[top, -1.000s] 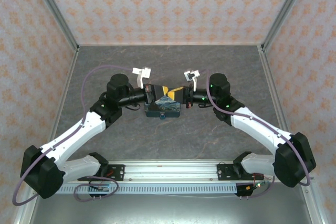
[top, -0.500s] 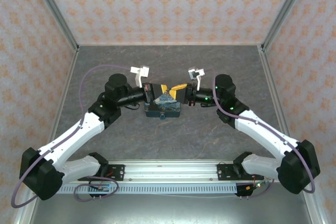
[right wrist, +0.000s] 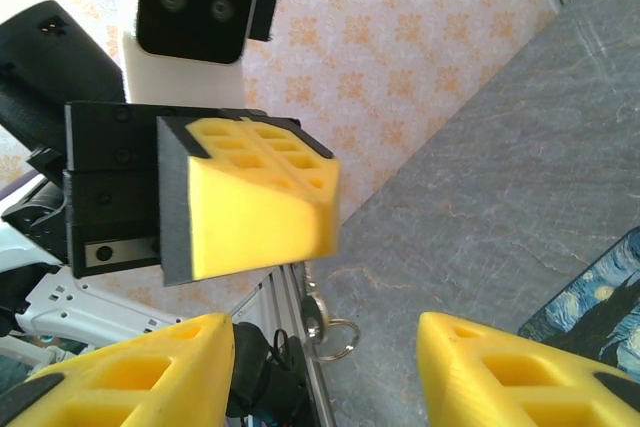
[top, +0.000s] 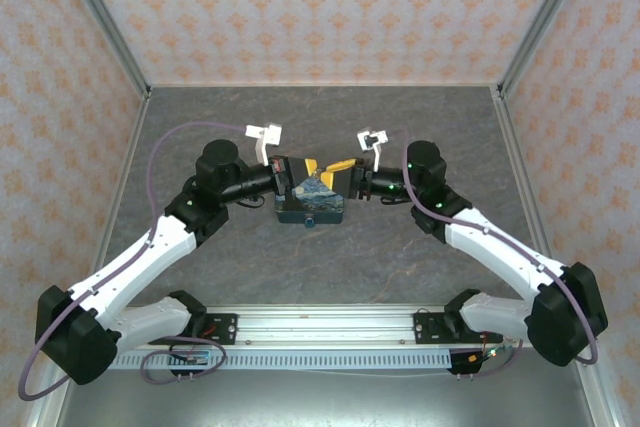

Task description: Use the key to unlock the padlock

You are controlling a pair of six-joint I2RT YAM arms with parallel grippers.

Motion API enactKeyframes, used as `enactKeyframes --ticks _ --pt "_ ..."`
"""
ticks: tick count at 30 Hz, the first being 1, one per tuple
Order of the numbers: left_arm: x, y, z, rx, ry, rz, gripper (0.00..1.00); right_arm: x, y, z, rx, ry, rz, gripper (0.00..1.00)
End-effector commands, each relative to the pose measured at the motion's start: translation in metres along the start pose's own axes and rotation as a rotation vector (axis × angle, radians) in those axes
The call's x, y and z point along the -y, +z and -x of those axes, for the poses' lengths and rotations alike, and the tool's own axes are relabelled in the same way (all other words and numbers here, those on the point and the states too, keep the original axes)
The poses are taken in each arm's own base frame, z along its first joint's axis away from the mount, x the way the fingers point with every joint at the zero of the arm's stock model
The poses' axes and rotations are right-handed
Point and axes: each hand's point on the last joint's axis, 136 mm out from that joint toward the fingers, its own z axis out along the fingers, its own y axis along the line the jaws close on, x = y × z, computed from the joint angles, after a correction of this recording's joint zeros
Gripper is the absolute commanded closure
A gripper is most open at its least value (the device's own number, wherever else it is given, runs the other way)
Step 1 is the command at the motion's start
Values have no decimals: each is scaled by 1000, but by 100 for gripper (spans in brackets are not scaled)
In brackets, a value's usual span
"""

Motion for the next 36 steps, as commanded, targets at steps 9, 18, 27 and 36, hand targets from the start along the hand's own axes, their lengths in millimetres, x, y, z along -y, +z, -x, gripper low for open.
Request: enactKeyframes --ticks 9,18,27,36 --pt "18 -9 16 52 45 -19 100 -20 15 7 -20 -31 81 49" --pt "16 -9 15 52 45 -10 100 -21 14 9 -16 -35 82 59" --pt "14 -8 15 51 46 -5 100 -23 14 12 -11 -41 84 65" --pt "13 -8 14 49 44 1 100 -24 15 12 -14 -44 91 73"
